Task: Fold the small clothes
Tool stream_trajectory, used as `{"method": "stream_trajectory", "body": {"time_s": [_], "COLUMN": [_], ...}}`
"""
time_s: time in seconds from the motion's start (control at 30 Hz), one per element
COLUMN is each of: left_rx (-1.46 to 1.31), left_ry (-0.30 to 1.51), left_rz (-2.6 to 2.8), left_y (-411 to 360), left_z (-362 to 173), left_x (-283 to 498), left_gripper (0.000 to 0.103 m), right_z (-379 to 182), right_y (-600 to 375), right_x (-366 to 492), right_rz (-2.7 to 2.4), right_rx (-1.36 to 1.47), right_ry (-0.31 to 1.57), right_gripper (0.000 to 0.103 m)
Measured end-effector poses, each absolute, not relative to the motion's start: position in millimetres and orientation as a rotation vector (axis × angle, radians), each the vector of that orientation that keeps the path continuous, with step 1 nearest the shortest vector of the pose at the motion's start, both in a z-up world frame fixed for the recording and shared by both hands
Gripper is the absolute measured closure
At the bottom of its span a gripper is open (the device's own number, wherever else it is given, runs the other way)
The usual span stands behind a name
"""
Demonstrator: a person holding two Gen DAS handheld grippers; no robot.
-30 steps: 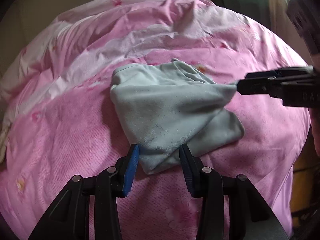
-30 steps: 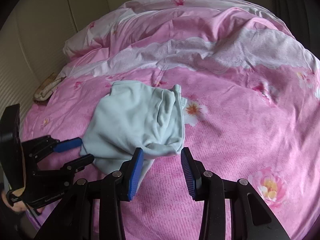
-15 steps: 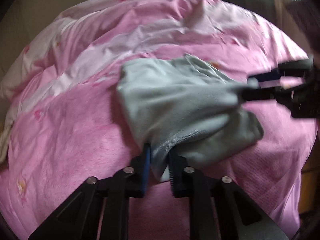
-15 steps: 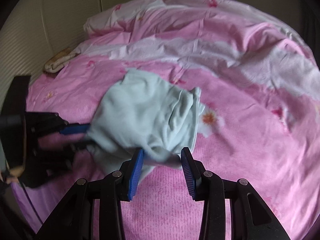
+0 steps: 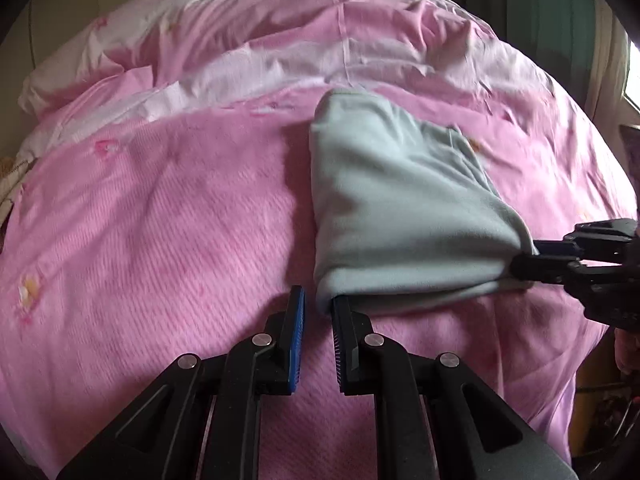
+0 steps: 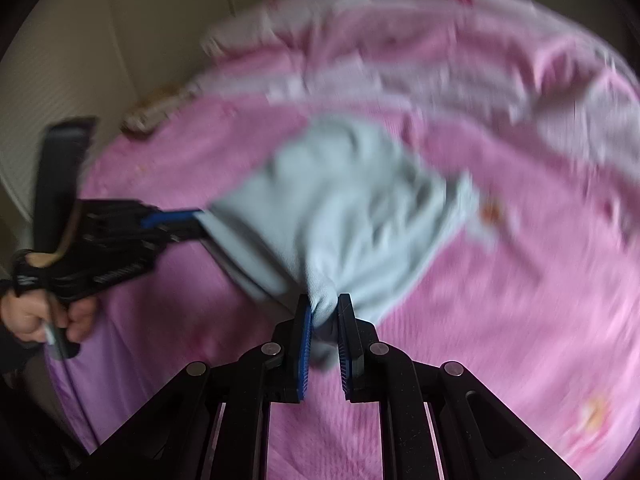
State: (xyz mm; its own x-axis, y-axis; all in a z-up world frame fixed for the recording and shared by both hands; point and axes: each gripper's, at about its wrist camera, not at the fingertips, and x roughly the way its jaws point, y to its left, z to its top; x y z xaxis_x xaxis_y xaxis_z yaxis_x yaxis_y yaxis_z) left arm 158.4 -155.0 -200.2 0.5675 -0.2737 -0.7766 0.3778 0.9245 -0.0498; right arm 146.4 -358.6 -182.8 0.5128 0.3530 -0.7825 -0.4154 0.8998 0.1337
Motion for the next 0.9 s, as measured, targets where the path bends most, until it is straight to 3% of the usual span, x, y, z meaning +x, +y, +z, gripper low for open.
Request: {"method": "stream_trajectory", "body": {"time_s": [0.07, 0.3, 0.53, 0.8, 0.83, 0.87, 0.9], "left_rx": [0.107, 0.042, -0.031, -0.124, -0.125, -0.126, -0.126], "left_ry": [0.890, 0.823, 0.800, 0.887, 0.892, 0.894, 0.895], "left_rz": [-0.392, -0.421, -0.451, -0.474, -0.473, -0.469, -0.466], "left_y": [-150.9, -138.4, -157.4, -170.2, -170.6, -170.4, -169.8], "left_z": [-198.9, -160.1, -138.9, -163.0, -165.7, -167.5, -168.5], "left_x": [155.6, 148.5, 193.9, 226.8, 226.8, 226.8, 226.9], "left_gripper": [0.088, 0.088, 0.078, 0.078, 0.078, 0.078, 0.078], "right_z": [-191.1, -167.3, -157.7, -184.4, -189.0, -191.1, -191.6], "right_y": [-363.7, -391.3, -409.8, -413.6, -414.4, -413.5, -411.9], "right_x": [143.9, 137.3, 186.3, 243.0, 246.6, 248.2, 249.5], "right_rz": [0.455, 0.487, 0.401, 0.300, 0.314, 0.319, 0.313], "right_rx": [-0.031, 0.164, 0.304, 0.354, 0.373, 0.373, 0.357], "right_ry": [0.939, 0.846, 0.819, 0.899, 0.906, 0.908, 0.899], "right_gripper": [0.089, 0.071, 0.070, 0.070, 0.071, 0.079, 0.096]}}
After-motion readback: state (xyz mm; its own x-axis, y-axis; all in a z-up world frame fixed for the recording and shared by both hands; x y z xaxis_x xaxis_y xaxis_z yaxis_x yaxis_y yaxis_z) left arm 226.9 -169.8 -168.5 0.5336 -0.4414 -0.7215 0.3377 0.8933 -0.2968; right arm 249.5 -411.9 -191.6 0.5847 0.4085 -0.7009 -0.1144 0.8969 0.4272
